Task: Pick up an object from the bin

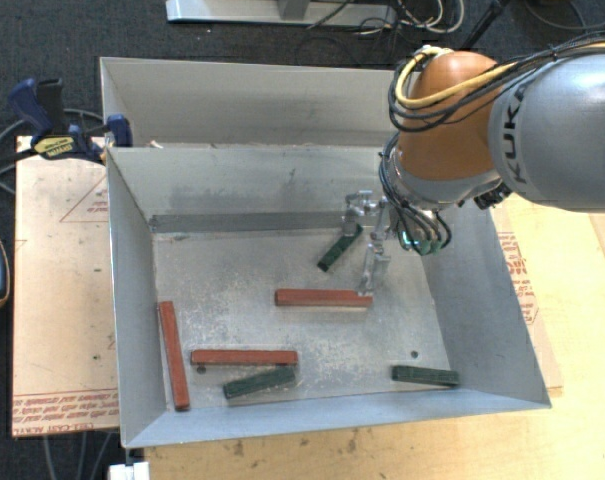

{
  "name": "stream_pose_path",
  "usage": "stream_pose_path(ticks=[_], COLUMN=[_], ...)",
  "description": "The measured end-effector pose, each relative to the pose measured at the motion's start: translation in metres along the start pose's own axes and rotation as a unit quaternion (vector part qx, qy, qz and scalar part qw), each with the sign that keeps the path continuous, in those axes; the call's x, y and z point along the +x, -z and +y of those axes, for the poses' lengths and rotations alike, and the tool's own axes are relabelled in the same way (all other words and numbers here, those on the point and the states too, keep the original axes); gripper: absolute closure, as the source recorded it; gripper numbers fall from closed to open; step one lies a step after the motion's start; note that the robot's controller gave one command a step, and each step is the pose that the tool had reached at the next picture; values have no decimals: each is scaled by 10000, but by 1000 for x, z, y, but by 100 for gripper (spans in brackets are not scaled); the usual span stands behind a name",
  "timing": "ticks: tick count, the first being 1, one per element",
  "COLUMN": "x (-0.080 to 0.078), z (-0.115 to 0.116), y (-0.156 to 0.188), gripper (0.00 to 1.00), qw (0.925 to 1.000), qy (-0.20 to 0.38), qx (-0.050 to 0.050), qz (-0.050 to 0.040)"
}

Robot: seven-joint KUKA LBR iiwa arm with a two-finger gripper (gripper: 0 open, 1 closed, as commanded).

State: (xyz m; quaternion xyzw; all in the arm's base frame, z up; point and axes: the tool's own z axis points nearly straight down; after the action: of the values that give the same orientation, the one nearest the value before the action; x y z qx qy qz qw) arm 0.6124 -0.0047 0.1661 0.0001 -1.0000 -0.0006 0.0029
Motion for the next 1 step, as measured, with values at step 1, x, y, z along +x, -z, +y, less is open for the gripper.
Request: stream_pose_path(ticks=[1], x=[27], z=[-9], y=[-98], gripper=[0], qw=[9992], qy=[-389], qx=[-2], qz=[-19])
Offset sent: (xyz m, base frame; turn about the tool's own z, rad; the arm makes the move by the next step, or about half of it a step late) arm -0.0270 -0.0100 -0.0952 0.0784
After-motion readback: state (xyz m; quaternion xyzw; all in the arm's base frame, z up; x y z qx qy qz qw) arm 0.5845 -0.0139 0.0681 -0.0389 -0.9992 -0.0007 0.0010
